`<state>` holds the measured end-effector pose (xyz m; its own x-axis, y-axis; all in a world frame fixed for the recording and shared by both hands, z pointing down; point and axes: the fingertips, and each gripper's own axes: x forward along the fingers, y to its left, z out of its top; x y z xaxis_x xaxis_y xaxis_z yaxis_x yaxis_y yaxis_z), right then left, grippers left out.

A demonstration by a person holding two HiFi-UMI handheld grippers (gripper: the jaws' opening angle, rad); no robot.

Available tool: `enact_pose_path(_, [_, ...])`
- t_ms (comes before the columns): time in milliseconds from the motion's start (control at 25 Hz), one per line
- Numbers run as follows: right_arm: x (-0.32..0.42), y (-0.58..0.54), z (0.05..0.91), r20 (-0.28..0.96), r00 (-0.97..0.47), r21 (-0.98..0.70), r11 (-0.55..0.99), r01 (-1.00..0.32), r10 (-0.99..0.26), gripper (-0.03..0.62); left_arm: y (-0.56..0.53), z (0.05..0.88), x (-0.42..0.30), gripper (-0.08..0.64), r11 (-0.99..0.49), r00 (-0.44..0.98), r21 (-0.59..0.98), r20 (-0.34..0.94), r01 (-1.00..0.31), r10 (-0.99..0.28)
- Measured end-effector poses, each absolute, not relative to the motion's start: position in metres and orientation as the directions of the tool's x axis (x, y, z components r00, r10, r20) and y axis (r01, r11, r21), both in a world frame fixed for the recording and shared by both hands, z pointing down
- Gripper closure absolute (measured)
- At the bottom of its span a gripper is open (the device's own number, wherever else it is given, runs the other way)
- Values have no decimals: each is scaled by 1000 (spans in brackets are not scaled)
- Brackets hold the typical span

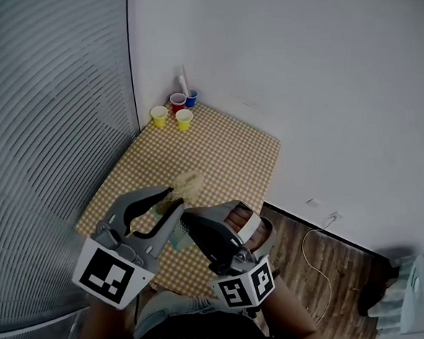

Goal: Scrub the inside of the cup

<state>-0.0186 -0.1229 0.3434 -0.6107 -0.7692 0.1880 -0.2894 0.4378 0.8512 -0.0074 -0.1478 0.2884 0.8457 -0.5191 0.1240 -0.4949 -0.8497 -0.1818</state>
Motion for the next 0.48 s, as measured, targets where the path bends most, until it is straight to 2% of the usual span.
enact_pose_path(480, [-20,-120,346,192,-630,825,471,-311,-753,568,-182,313,-23,474,-788,779,-146,126,-598,-615])
